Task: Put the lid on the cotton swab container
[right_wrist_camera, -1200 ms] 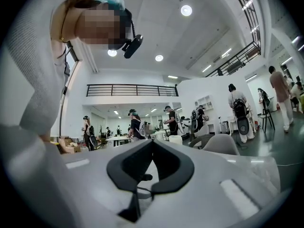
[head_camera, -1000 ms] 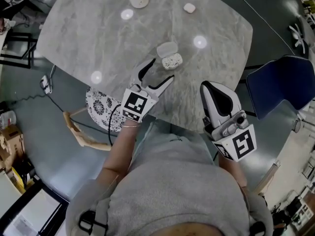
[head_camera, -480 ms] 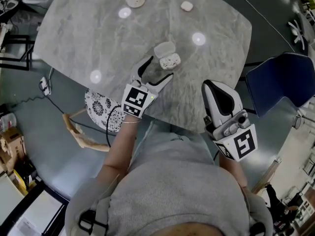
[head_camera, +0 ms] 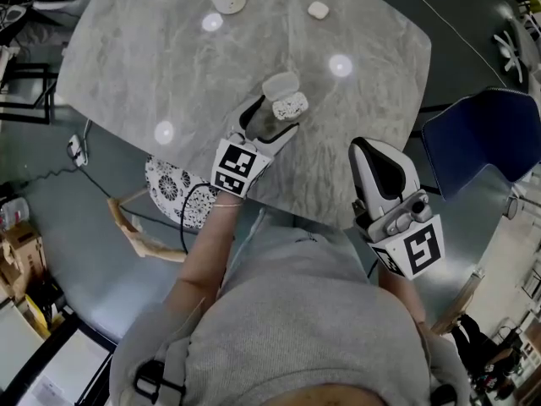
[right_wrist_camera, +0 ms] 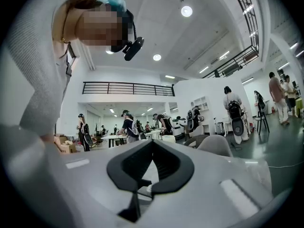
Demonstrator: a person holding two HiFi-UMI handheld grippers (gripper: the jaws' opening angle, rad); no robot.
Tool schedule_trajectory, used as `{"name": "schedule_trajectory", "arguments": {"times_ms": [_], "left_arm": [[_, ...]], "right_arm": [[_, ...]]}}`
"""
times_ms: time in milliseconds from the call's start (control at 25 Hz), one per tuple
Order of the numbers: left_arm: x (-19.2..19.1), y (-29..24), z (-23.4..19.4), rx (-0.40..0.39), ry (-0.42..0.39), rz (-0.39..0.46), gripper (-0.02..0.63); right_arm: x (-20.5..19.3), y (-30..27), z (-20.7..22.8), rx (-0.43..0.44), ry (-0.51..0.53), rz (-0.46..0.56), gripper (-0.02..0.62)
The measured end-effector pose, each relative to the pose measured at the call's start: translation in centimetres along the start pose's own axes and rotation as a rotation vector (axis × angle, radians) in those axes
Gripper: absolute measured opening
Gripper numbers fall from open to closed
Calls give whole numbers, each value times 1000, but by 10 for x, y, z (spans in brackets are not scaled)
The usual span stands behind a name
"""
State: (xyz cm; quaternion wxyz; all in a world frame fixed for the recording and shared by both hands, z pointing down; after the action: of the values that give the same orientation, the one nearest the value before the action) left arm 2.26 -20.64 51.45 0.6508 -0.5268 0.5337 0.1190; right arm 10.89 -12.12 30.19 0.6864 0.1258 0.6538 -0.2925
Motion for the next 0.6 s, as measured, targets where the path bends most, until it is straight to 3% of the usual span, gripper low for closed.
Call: {"name": "schedule_trajectory", "arguments": {"times_ms": [600], "left_arm": [[-7, -18, 0, 16, -32, -62, 376]], "right_arm": [[-2, 5, 6, -20, -8, -6, 0]]}}
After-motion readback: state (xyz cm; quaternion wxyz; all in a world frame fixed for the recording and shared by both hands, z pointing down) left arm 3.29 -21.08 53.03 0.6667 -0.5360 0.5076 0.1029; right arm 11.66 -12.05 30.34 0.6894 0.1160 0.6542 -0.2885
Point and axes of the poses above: the fingertips, and each gripper's own axes: y backward along the fingers, z to its right, x out of its top, the point moved 1 cm from there along y, backward along the fingers, and after that the axes turned 12 degrees about -z, right-handed, at the moved point
